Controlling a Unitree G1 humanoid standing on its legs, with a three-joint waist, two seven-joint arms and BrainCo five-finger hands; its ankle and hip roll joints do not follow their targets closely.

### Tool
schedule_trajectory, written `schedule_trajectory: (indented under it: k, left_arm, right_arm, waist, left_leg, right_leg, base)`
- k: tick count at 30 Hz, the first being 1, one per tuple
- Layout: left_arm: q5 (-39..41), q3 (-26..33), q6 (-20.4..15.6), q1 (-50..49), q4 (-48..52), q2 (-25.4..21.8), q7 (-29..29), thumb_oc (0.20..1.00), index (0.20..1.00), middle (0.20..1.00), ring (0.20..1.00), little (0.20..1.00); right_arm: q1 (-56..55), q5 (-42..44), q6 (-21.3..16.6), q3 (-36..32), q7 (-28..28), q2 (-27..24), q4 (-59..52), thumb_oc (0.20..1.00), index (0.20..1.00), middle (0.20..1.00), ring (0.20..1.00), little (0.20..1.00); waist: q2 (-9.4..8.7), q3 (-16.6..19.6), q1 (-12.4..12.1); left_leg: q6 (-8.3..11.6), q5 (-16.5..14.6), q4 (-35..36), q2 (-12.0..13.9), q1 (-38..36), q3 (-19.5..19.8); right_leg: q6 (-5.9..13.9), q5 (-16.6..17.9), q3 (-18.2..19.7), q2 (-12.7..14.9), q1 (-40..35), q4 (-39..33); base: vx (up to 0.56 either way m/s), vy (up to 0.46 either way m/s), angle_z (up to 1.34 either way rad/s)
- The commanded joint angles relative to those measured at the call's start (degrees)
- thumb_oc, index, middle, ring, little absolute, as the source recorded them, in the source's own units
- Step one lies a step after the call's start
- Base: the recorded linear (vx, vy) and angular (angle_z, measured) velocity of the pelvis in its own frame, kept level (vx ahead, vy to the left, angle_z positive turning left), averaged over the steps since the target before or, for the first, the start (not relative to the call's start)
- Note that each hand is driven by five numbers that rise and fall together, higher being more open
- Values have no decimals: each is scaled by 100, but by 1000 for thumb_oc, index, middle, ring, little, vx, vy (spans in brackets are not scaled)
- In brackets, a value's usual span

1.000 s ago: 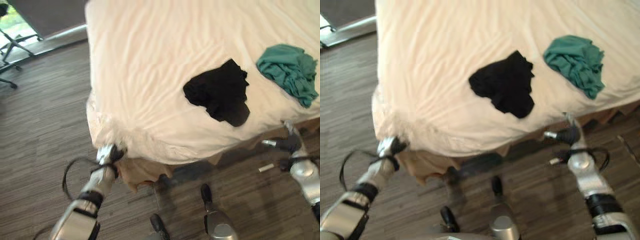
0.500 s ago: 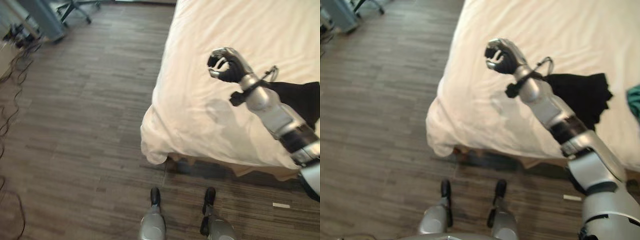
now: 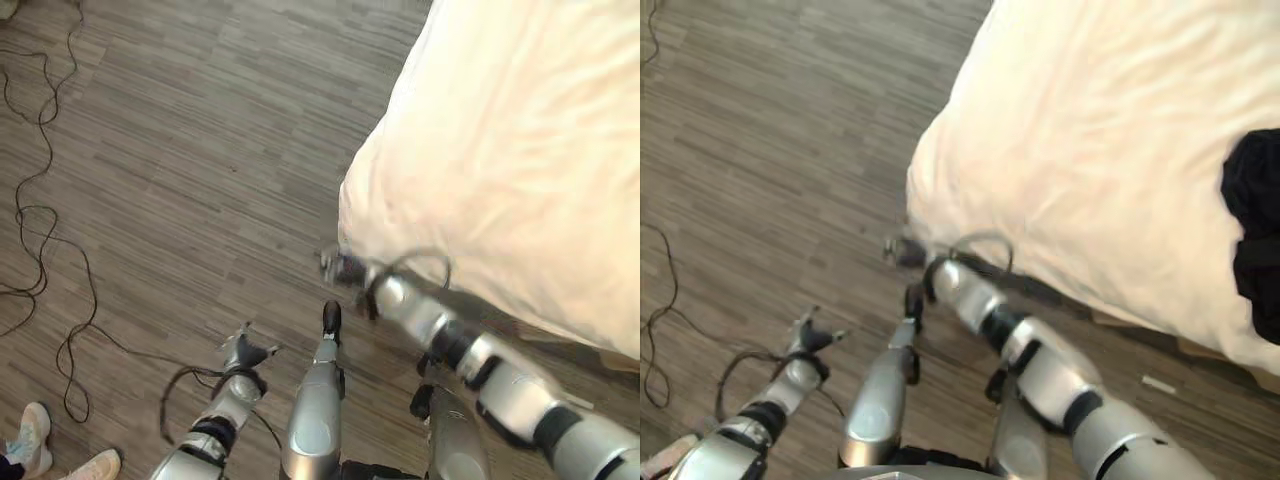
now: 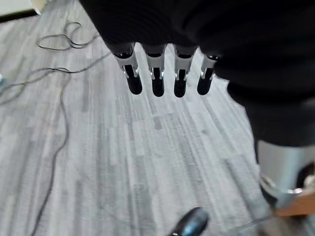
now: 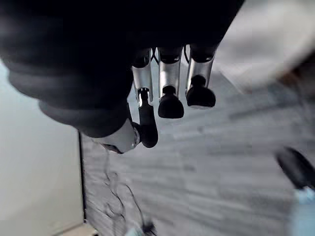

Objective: Tidy up the quilt and then pick up the clothes from the bed and put them into the laundry hamper.

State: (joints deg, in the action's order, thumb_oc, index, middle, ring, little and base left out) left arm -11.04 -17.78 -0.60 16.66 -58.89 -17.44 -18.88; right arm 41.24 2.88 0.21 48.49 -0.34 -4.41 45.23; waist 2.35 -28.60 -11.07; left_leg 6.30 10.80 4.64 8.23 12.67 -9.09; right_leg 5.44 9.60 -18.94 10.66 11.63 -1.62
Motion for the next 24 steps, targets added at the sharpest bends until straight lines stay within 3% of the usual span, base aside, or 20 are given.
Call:
schedule_trajectory:
  k: [1,4,5,9,11,14,18,21,24]
  left_arm:
    - [374,-351,-87,-374,-349,-145,87,1000,1000,1000,1000,1000]
    - [386,-364,-113,-361,-332,-122,147,1000,1000,1000,1000,1000]
    - [338,-270,-106,-454,-334,-135,175,1000,1000,1000,1000,1000]
    - [215,-203,-123,-481,-408,-189,167,1000,1000,1000,1000,1000]
    - [298,-74,-134,-305,-503,-228,208,1000,1000,1000,1000,1000]
    - [242,-159,-123,-192,-377,-333,252,1000,1000,1000,1000,1000]
    - [13,-382,-102,-123,-231,-449,357,1000,1000,1000,1000,1000]
    - [-186,-532,-51,-165,-163,-430,421,1000,1000,1000,1000,1000]
    - [-18,-356,-32,-277,37,-418,643,1000,1000,1000,1000,1000]
  right_arm:
    - [-425,625,-48,263,766,71,-219,200,200,200,200,200]
    - [-653,1181,-123,415,1066,-21,-910,200,200,200,200,200]
    - [-681,1752,-456,274,1120,-355,-2167,200,200,200,200,200]
    - [-559,2280,-795,-273,1068,-856,-3390,200,200,200,200,200]
    - [-321,2602,-1005,-679,785,-972,-3633,200,200,200,200,200]
    - [92,2504,-1246,-1149,299,-1346,-3622,200,200,200,200,200]
    - [519,2046,-1225,-1734,-356,-1793,-2925,200,200,200,200,200]
    - [499,1752,-1112,-1894,-640,-1924,-2383,200,200,200,200,200]
    - [-491,1508,-775,-2665,-769,-2286,-1072,200,200,200,200,200]
  waist:
    - [13,554,49]
    - [-76,761,127]
    - [-206,921,270]
    - [-287,933,502]
    - [-266,855,639]
    - [-152,579,727]
    - [44,320,783]
    - [99,234,846]
    - [95,212,979]
  left_leg:
    - [323,-393,-113,178,-97,54]
    - [330,-412,-47,176,-242,55]
    - [323,-496,-21,194,-492,14]
    - [308,-532,-34,231,-597,-91]
    - [304,-539,-92,256,-571,-185]
    - [318,-585,-456,300,-252,-296]
    - [340,-685,-1039,369,430,-360]
    - [310,-756,-1223,364,643,-381]
    - [253,-1055,-1622,373,666,-404]
  right_leg:
    - [528,-838,181,303,155,676]
    - [532,-804,184,249,-10,521]
    - [524,-847,235,184,-203,459]
    - [508,-860,354,138,-156,485]
    - [506,-855,490,107,1,550]
    - [498,-845,642,140,377,747]
    - [460,-917,677,238,965,1200]
    - [454,-958,756,267,1240,1427]
    - [438,-1062,814,301,1306,1705]
  base:
    - [97,-47,-13]
    - [116,-47,-8]
    - [195,-71,-12]
    - [43,-14,-22]
    - [-39,17,-34]
    - [-112,-1,-38]
    - [-108,-6,-12]
    - [-63,26,-6]
    - [-3,62,-20]
